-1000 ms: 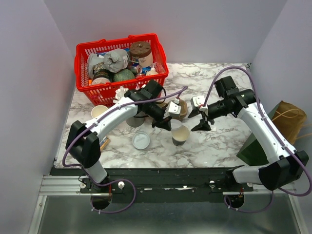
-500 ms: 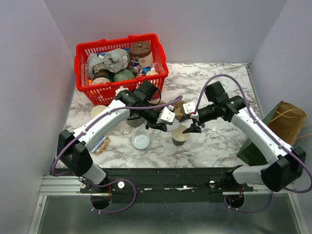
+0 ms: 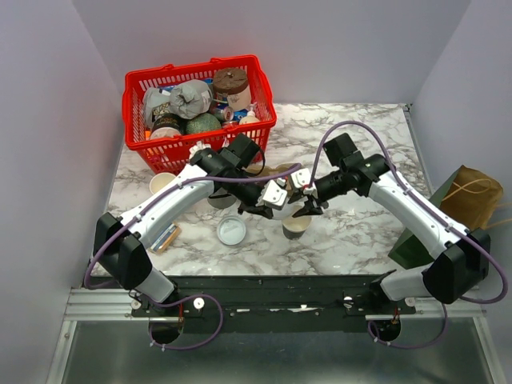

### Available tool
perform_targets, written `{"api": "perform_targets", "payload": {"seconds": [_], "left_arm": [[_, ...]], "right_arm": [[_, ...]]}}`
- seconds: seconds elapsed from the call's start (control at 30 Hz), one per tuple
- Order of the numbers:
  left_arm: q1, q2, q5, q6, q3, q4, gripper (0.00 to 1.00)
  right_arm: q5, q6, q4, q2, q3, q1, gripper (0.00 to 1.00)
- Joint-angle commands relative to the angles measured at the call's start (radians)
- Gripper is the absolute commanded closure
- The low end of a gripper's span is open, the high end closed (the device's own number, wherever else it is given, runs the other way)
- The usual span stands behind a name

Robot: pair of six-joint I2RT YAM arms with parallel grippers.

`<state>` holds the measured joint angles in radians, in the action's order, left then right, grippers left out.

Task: Pack the takeout coffee

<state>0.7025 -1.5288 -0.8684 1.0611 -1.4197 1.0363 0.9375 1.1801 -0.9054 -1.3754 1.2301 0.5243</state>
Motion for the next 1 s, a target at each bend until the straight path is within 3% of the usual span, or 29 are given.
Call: {"api": "perform_targets", "payload": {"seconds": [0.0, 0.53, 0.83, 0.93, 0.97], "left_arm": [[0.005, 0.038, 0.005, 0.027, 0.013, -0.022, 1.0], [0.002, 0.041, 0.009, -0.007, 0.018, -0.05, 1.0], [0.002, 0.05, 0.016, -0.053, 0.042, -0.088, 1.0], [0.0, 0.058, 0.02, -0.081, 0.053, -0.116, 1.0], [-0.001, 0.059, 0.026, -0.11, 0.056, -0.127, 0.94]], "right_arm": [[0.015, 0.065, -0.053, -0.022, 0.034, 0.02, 0.51], [-0.009, 0.07, -0.047, -0.053, 0.035, 0.042, 0.61], [-0.026, 0.07, -0.058, -0.06, 0.037, 0.049, 0.74], [-0.028, 0.067, -0.069, -0.065, 0.045, 0.052, 0.84], [-0.029, 0.066, -0.072, -0.067, 0.051, 0.054, 0.89]]}}
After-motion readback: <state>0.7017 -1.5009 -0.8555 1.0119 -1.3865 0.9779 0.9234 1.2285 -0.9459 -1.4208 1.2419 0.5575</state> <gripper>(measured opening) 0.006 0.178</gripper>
